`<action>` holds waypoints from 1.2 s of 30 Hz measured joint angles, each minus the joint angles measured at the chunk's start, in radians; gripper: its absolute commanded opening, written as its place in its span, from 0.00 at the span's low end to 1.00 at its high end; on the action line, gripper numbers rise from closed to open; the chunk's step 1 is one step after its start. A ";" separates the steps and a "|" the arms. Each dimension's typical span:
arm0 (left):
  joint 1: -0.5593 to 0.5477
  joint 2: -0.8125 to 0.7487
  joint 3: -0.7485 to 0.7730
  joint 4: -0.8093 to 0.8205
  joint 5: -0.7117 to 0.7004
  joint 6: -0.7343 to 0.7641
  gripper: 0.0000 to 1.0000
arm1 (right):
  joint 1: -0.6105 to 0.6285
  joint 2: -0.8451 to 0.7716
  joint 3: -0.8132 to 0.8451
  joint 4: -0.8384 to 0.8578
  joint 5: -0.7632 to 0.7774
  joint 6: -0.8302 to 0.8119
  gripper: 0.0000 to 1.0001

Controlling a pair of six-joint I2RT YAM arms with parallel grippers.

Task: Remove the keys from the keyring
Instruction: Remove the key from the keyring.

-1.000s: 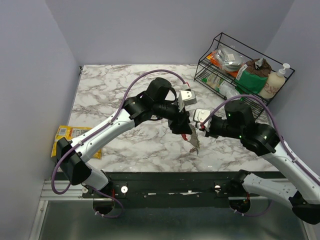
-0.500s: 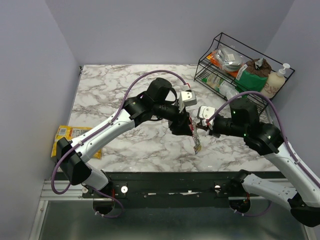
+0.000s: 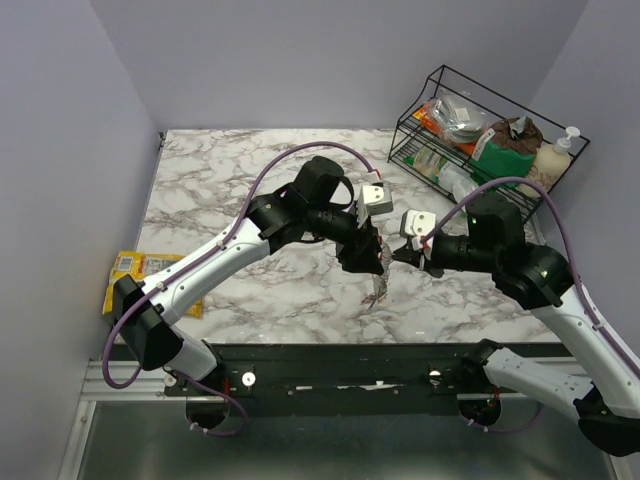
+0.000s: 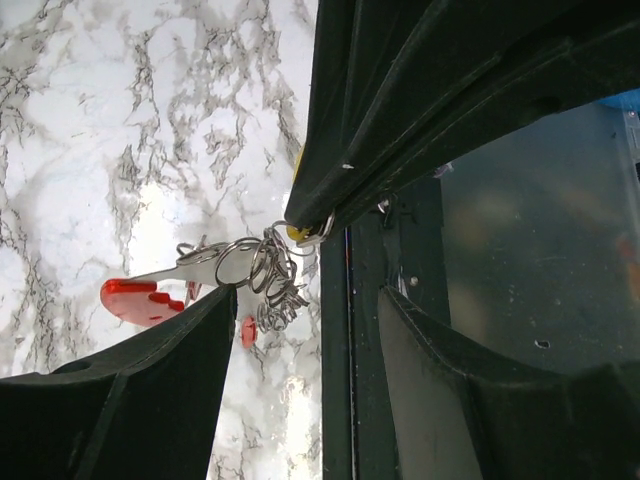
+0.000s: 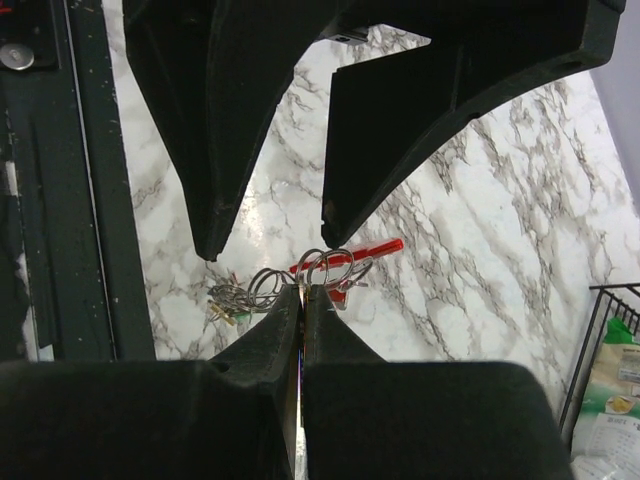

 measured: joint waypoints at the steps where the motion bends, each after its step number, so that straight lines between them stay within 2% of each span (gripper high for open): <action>1: 0.000 0.000 0.000 0.000 0.001 0.000 0.67 | -0.001 0.000 0.004 -0.003 -0.008 0.002 0.01; 16: -0.006 -0.011 0.000 -0.003 0.027 0.011 0.66 | -0.021 0.008 0.020 -0.023 -0.111 0.006 0.01; 36: -0.006 -0.026 0.000 -0.022 0.103 0.024 0.57 | -0.053 0.015 0.050 -0.029 -0.161 0.027 0.01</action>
